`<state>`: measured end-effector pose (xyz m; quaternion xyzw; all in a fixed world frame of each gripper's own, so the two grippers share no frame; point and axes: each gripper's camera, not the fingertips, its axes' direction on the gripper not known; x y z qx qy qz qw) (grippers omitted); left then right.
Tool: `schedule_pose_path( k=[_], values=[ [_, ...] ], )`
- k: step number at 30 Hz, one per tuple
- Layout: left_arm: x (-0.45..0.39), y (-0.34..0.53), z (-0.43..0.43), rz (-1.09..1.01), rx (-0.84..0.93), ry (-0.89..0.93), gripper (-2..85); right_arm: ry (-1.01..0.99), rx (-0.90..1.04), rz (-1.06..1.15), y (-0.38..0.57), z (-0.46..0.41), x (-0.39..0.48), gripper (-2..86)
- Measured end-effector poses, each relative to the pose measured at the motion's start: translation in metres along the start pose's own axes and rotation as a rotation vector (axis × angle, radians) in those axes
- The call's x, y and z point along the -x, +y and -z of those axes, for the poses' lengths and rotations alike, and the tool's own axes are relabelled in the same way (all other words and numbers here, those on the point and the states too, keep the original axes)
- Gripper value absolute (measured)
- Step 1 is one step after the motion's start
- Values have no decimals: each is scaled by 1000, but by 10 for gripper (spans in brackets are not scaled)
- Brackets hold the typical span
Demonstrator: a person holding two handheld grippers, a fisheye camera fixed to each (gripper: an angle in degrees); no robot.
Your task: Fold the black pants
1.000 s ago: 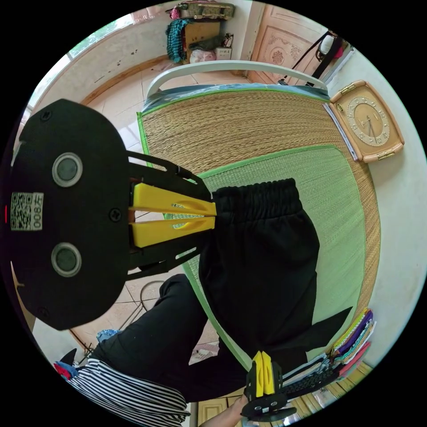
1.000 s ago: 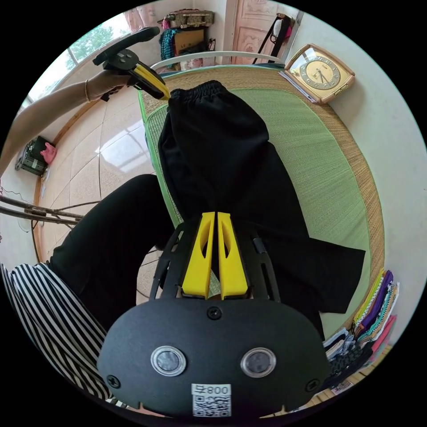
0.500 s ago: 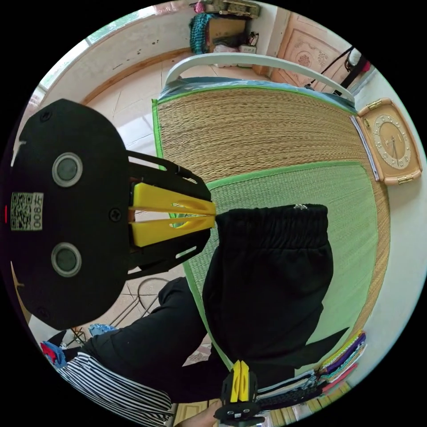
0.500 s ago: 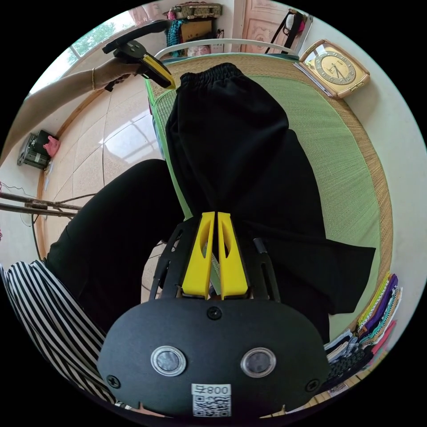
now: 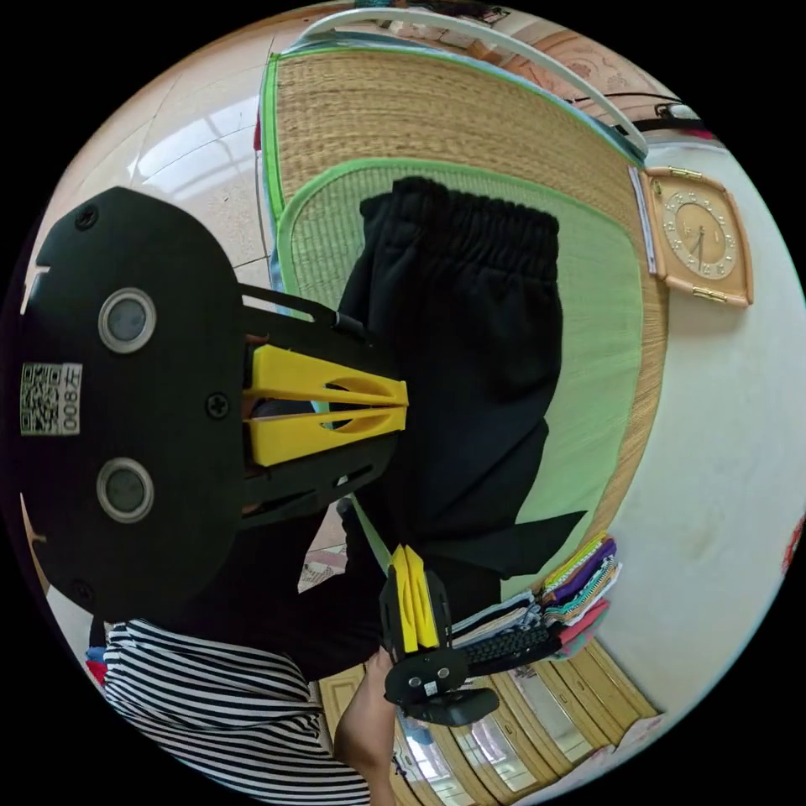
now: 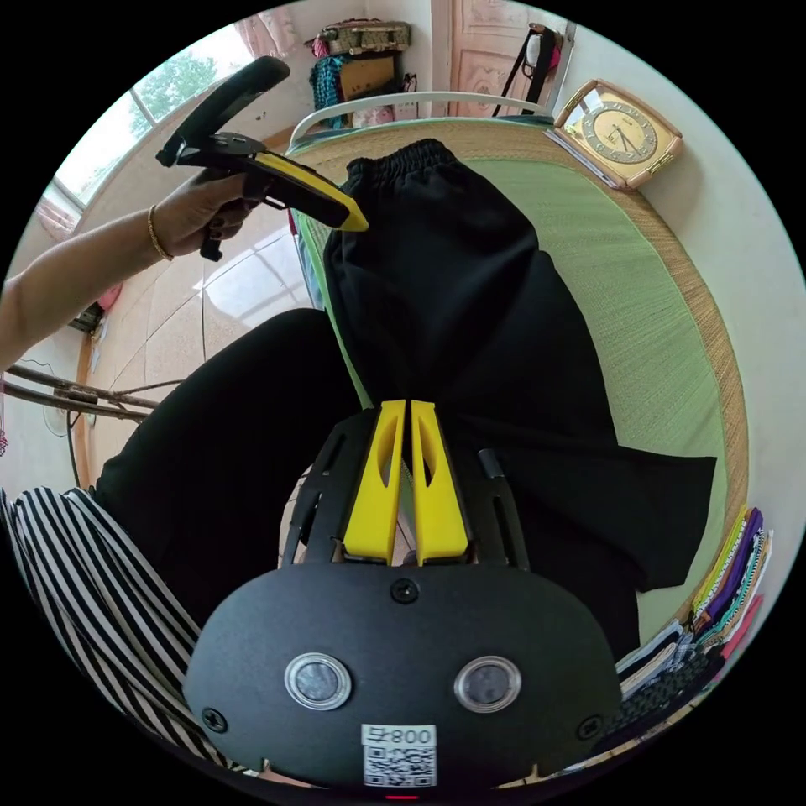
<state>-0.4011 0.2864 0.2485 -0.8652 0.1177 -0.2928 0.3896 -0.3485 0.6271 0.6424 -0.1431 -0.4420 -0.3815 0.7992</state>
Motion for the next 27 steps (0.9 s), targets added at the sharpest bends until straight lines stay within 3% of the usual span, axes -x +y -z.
schedule_pose_path(
  k=[3, 14, 18, 22, 27],
  values=[
    [19, 7, -27, 14, 81, -15, 0, -3, 54, 7, -3, -9, 0, 9],
    [72, 16, -63, 32, 114, -61, 0, -170, -71, -162, 18, 77, -46, 4],
    [84, 24, -67, 69, 39, -79, 0, -179, -142, -407, 79, 124, -97, 2],
    [79, 20, -78, 43, -66, 67, 3, -89, -136, -731, 161, 155, -156, 1],
    [59, -13, -129, -63, -46, 223, 13, -8, -176, -1060, 239, 192, -209, 0]
  ],
)
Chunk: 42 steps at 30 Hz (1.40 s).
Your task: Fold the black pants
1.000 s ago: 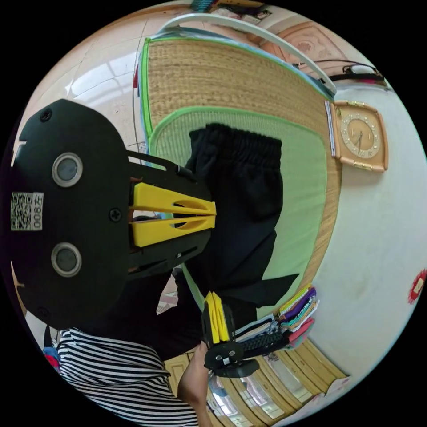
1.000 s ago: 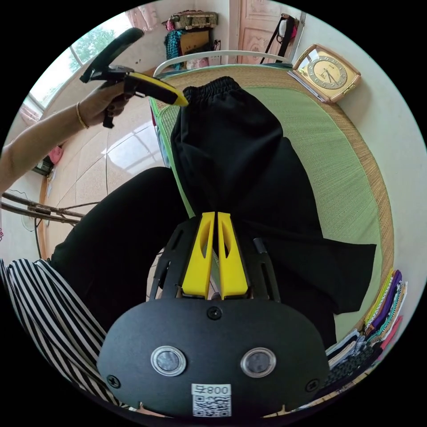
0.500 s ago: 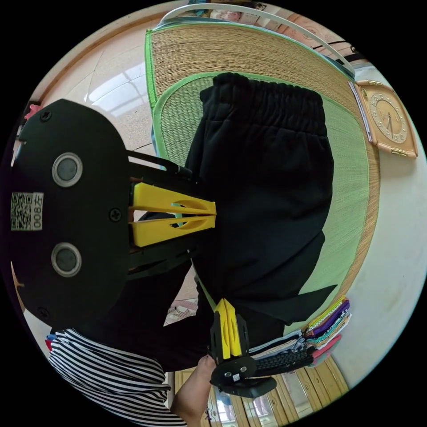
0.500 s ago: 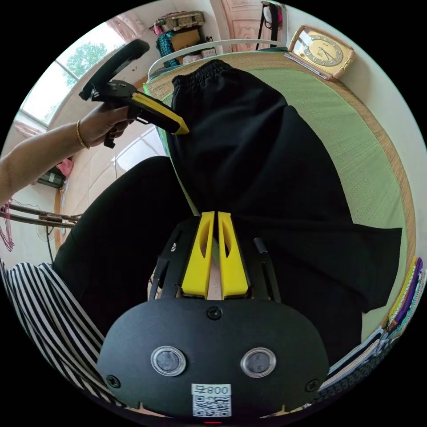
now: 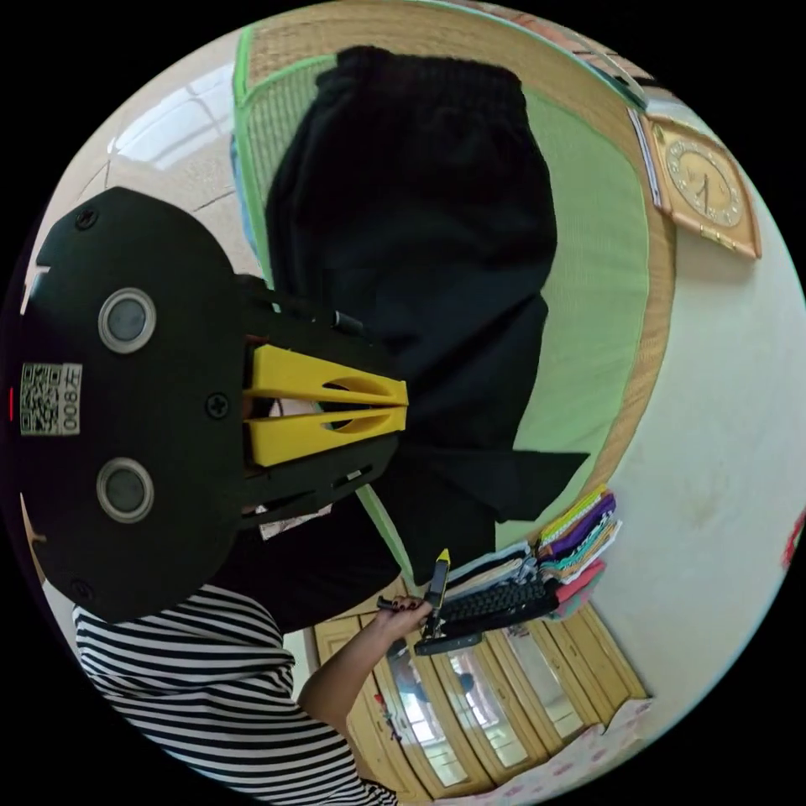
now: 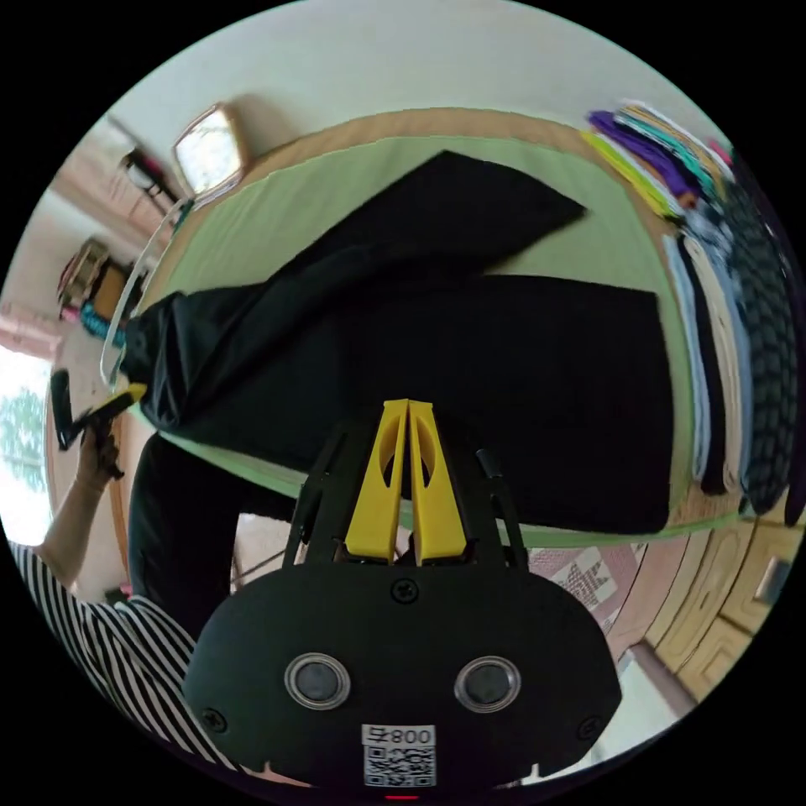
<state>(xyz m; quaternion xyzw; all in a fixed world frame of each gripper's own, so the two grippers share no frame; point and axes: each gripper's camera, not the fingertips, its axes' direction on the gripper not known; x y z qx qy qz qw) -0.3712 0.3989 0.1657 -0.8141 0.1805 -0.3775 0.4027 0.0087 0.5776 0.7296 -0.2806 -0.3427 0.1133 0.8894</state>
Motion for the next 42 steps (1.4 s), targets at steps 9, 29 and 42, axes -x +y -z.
schedule_pose_path(
  k=[9, 29, 42],
  values=[
    [34, -51, -93, 0, 97, 34, 61, 110, 14, -155, -40, 38, -58, 0],
    [95, -48, -225, -42, 183, 143, 34, -187, -10, 158, -201, 130, 122, 60],
    [101, -37, -326, -135, 198, 168, 23, 55, 256, 119, -283, 81, 208, 64]
  ],
)
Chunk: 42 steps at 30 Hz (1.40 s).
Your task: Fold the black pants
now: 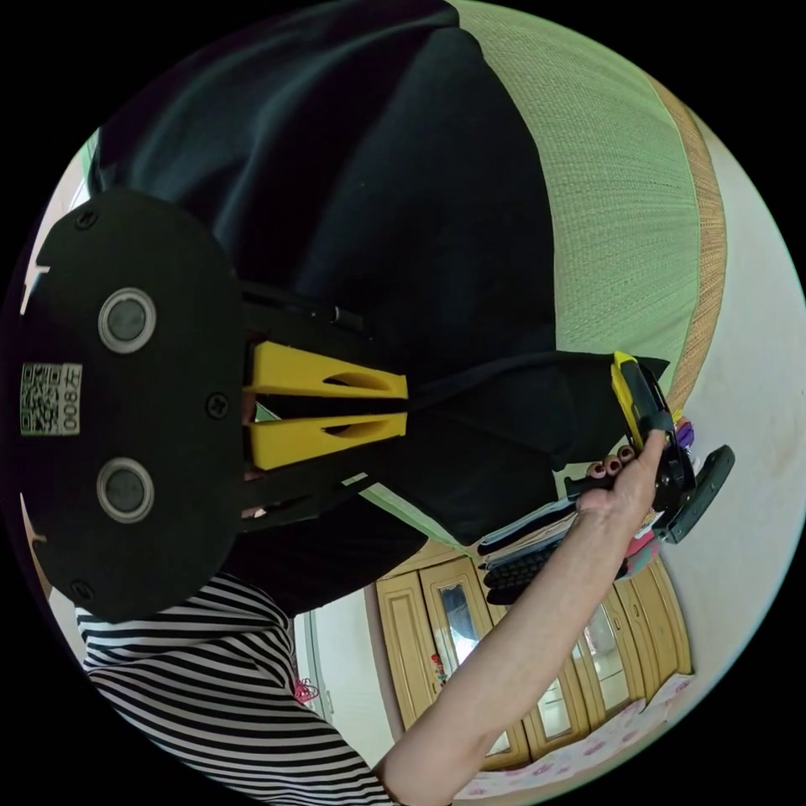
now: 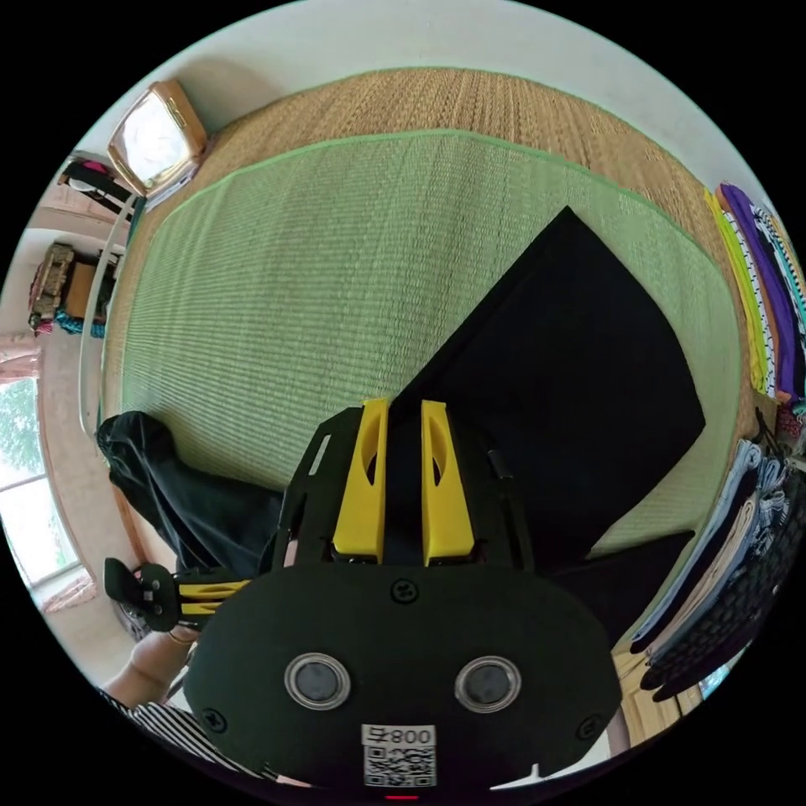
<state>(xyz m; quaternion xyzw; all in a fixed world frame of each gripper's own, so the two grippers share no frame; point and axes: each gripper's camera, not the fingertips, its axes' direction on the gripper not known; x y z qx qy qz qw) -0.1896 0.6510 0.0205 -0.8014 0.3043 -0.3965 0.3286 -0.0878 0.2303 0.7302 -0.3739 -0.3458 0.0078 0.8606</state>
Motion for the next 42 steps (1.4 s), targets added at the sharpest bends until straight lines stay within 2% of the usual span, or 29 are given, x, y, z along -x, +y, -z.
schedule_pose_path(
  k=[8, 14, 20, 25, 31, 42],
  values=[
    [8, -3, -56, -12, -7, -12, 11, 17, 36, 29, 5, 18, 11, 29],
    [-1, -3, -91, -38, -52, -39, 9, -94, -57, 24, 34, 70, -9, 11],
    [-29, -5, -129, -137, -63, -98, 8, -246, -237, 14, 114, 143, -50, 5],
    [-58, -3, -179, -240, 10, -207, 7, -323, -349, -4, 213, 175, -82, 4],
    [-73, -3, -263, -296, 156, -317, 8, -321, -391, -35, 312, 160, -102, 4],
    [-77, -15, -381, -280, 294, -427, 7, -344, -340, -99, 400, 101, -119, 2]
  ],
)
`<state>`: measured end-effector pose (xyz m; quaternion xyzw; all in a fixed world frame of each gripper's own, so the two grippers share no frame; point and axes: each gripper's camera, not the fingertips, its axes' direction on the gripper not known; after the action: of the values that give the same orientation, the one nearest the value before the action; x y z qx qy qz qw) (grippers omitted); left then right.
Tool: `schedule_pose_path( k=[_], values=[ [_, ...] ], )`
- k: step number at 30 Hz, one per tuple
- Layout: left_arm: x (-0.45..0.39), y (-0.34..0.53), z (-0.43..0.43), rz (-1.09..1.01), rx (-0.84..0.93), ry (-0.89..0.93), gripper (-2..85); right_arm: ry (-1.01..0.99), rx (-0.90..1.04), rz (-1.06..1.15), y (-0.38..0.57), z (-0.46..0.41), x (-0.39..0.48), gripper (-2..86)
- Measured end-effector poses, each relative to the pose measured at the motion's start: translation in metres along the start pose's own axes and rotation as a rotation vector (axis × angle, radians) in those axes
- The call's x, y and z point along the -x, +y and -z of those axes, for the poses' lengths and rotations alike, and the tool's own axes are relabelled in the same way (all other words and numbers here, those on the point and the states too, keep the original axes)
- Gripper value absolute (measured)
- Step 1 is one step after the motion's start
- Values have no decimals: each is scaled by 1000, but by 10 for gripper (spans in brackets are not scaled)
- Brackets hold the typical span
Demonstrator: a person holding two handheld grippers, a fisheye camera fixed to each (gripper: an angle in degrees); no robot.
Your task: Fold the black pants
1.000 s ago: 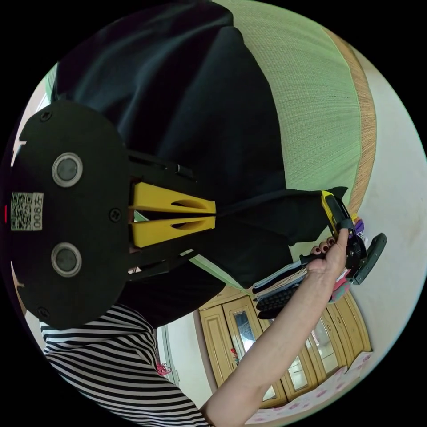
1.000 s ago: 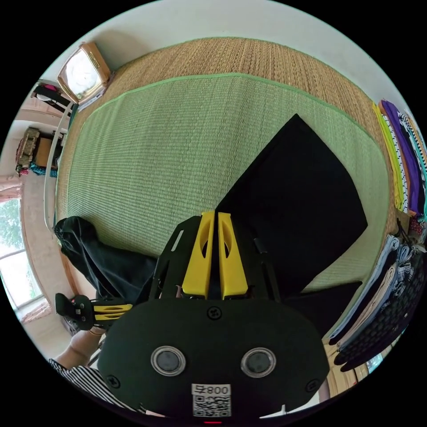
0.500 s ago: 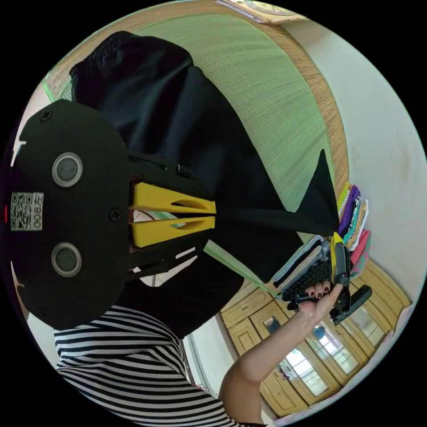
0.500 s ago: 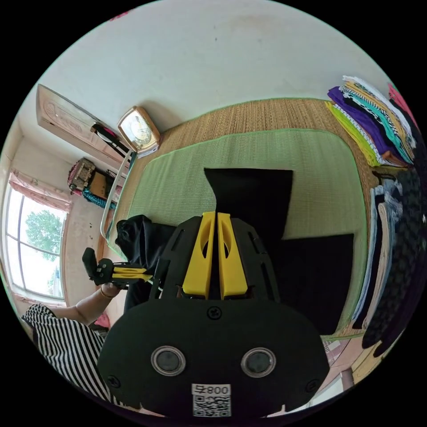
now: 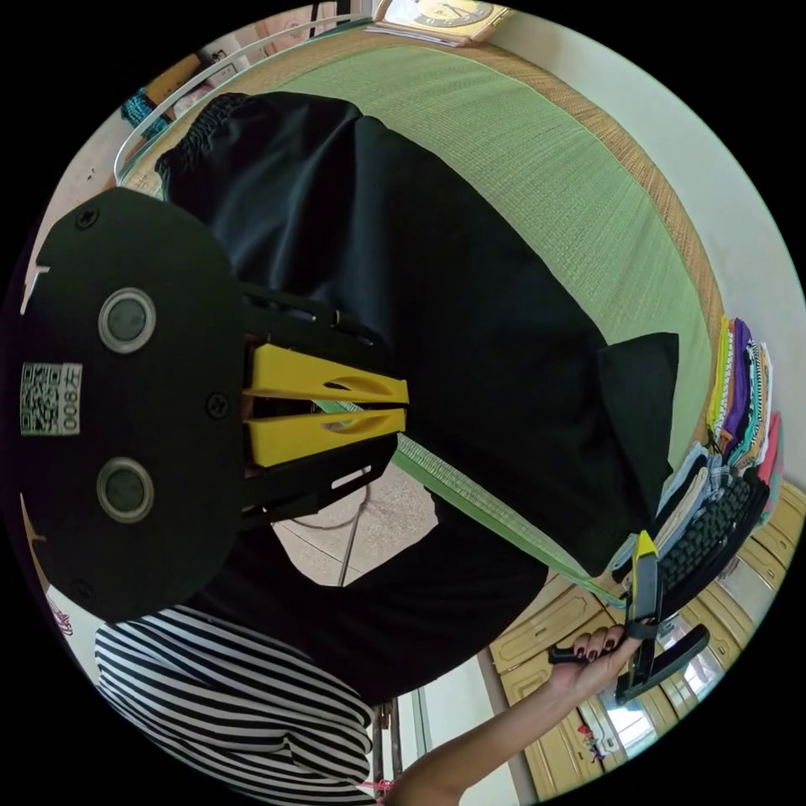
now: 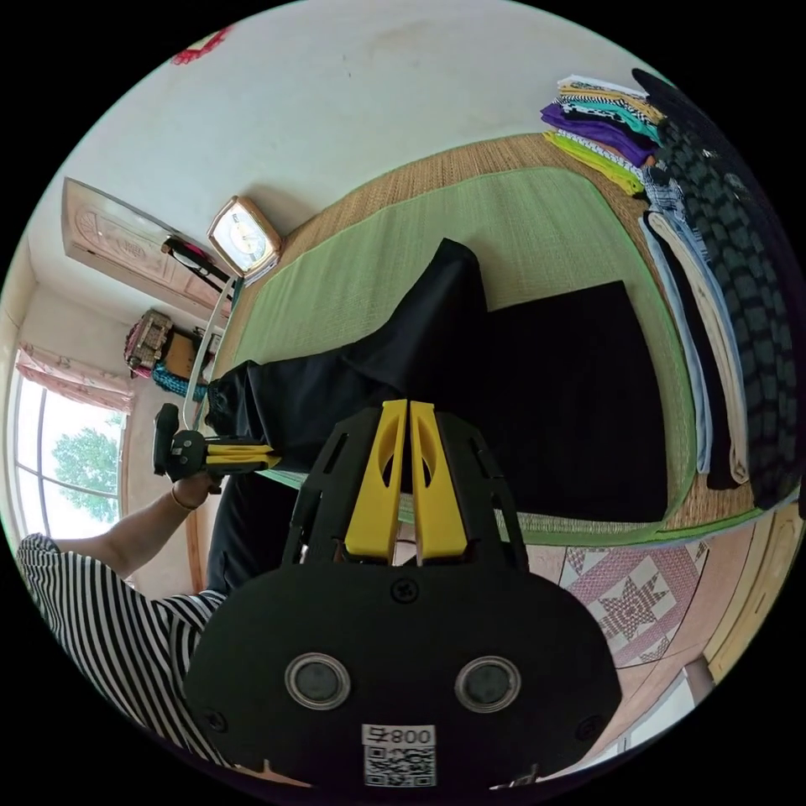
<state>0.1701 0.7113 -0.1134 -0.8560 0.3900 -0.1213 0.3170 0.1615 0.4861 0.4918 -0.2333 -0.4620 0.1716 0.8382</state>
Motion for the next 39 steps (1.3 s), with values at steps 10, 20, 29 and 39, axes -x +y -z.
schedule_pose_path(
  k=[10, 20, 29, 39],
  values=[
    [-21, -32, -48, -9, 29, -112, 8, -57, -95, -1, 58, 14, -1, 0],
    [-12, -51, -94, -5, 88, -128, 9, 32, -43, 48, 95, -6, 16, 6],
    [22, -58, -104, 44, 88, -89, 16, 185, -72, 201, 105, -19, 82, 53],
    [95, -54, -82, 183, -120, 218, 8, 338, 14, 580, 92, -80, 178, 78]
  ],
)
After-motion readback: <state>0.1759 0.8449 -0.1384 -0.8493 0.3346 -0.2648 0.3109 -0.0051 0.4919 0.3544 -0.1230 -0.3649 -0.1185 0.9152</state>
